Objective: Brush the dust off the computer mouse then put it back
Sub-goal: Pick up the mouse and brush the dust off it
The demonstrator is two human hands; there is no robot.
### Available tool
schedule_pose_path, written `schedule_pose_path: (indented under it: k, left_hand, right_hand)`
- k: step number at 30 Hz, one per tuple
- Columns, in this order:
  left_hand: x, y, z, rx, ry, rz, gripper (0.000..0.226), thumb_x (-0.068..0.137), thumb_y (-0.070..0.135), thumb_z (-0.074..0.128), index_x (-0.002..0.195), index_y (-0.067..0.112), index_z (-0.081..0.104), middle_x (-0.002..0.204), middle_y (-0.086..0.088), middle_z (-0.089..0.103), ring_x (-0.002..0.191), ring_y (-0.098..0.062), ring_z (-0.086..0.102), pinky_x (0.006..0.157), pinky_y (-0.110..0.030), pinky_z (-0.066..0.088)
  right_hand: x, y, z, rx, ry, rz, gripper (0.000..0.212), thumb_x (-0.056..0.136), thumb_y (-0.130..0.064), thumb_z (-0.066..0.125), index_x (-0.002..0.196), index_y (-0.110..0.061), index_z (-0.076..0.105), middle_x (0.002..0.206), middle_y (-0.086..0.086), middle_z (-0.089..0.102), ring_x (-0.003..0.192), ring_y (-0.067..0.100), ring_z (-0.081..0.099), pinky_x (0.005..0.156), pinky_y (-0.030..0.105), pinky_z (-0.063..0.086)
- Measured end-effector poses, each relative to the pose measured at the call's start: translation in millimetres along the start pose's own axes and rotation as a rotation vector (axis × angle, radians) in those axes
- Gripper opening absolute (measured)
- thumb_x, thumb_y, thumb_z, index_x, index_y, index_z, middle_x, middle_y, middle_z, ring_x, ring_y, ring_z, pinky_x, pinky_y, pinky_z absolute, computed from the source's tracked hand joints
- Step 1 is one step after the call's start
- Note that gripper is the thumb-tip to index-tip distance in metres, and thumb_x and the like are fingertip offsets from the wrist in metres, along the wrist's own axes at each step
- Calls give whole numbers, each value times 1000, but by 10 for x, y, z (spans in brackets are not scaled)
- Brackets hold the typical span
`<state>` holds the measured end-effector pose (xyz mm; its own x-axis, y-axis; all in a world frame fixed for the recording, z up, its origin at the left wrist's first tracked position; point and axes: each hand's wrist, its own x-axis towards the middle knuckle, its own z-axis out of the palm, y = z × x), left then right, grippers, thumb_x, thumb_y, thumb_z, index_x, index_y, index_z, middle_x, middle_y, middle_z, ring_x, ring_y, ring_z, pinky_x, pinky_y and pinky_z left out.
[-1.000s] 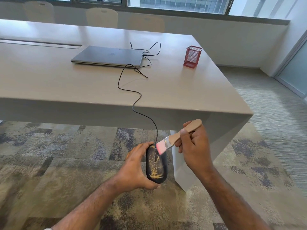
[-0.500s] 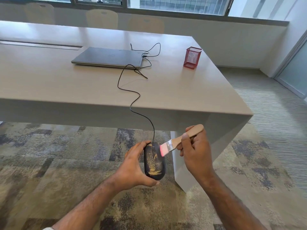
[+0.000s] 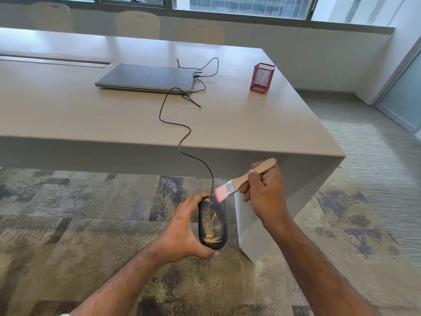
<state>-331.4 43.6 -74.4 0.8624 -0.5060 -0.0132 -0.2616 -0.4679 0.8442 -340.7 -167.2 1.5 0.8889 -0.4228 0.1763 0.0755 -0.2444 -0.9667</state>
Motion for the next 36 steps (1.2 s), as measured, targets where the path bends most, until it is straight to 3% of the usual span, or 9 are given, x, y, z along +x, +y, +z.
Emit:
schedule_pose_path:
  k: [3,7,10,13,16,20,25,33,36]
  left_hand:
    - [-5,4,-13,23,-6,5,122,39,48,96,132,74,22,131,49,30,139,-3,35,123,-45,32]
    - [-14,2,-25,32,-10,0,120,38,51,94,125,83,17,127,57,25,139,-4,33,124,-45,31]
    - [9,0,-22,21,1,1,120,38,50,94,128,80,20,128,54,27,139,-3,33,123,-45,32]
    - [24,2,-25,3,6,-6,121,38,49,95,135,71,24,131,49,30,139,-4,35,123,-45,32]
    - [32,-21,-33,-26,24,-21,125,38,45,97,144,55,30,139,33,37,139,-7,38,123,-44,34]
    - [63,-39,-42,-52,52,-27,122,38,39,96,143,50,34,140,22,44,138,-11,42,121,-43,36]
    - [88,-53,-47,-61,49,-40,122,39,37,97,144,48,36,140,23,43,138,-10,41,122,-43,35]
    - [105,-48,-76,-75,43,-63,126,39,35,100,149,36,38,142,14,46,138,-13,43,122,-44,34]
    - [105,-30,-95,-69,42,-65,125,41,34,100,149,36,38,142,14,45,138,-13,42,123,-44,34]
  right_hand:
    - [38,46,62,-94,-41,32,4,101,-12,48,97,-13,50,69,12,67,48,12,57,48,30,46]
    - [86,27,38,-101,0,6,12,101,-14,49,91,-22,48,69,10,67,47,9,57,47,25,45]
    - [58,29,51,-70,-50,24,6,101,-14,48,95,-16,50,62,7,67,45,13,56,44,29,45]
    - [-3,38,53,-99,-48,11,4,101,-12,49,99,-11,50,71,14,67,50,13,58,49,27,46]
    - [-60,-13,3,-33,-15,-21,6,102,-11,49,97,-14,50,66,10,65,46,7,56,45,21,45]
    - [-181,-40,5,32,-83,-69,10,102,-10,48,95,-17,49,62,7,63,46,10,55,43,21,44]
    - [-226,-19,-42,-1,-28,-92,11,102,-12,49,95,-21,49,64,4,63,49,11,56,45,25,47]
    - [-336,26,-13,-15,-50,-113,17,102,-12,49,94,-27,50,69,4,64,54,3,59,50,17,47]
    - [-338,26,-31,10,5,-129,17,102,-13,49,95,-28,50,65,2,64,51,8,56,45,21,47]
